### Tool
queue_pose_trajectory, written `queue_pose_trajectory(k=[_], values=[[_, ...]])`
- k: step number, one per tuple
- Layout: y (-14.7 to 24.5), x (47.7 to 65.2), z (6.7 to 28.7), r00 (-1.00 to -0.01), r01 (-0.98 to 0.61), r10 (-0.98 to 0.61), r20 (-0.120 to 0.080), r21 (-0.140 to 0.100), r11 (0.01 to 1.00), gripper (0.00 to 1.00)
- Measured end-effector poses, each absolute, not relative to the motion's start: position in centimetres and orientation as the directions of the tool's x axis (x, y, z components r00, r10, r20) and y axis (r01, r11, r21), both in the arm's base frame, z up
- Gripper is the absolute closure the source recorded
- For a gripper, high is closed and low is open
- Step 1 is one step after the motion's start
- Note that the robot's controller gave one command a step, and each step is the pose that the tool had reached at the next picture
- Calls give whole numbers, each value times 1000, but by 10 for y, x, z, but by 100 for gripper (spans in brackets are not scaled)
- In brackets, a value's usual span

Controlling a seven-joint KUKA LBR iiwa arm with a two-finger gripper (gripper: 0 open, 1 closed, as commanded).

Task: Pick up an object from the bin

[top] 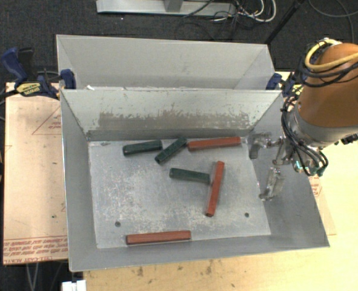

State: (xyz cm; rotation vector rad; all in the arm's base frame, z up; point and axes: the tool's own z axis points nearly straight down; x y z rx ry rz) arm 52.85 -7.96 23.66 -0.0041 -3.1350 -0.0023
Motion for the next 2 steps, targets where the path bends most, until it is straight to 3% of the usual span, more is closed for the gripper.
queue_pose_trajectory(k=[1, 2], values=[[-79, 530, 241, -1000, 0, 0, -2, 0, 1000, 0], [-67, 534, 199, -989, -146, -146, -4, 0, 989, 0]])
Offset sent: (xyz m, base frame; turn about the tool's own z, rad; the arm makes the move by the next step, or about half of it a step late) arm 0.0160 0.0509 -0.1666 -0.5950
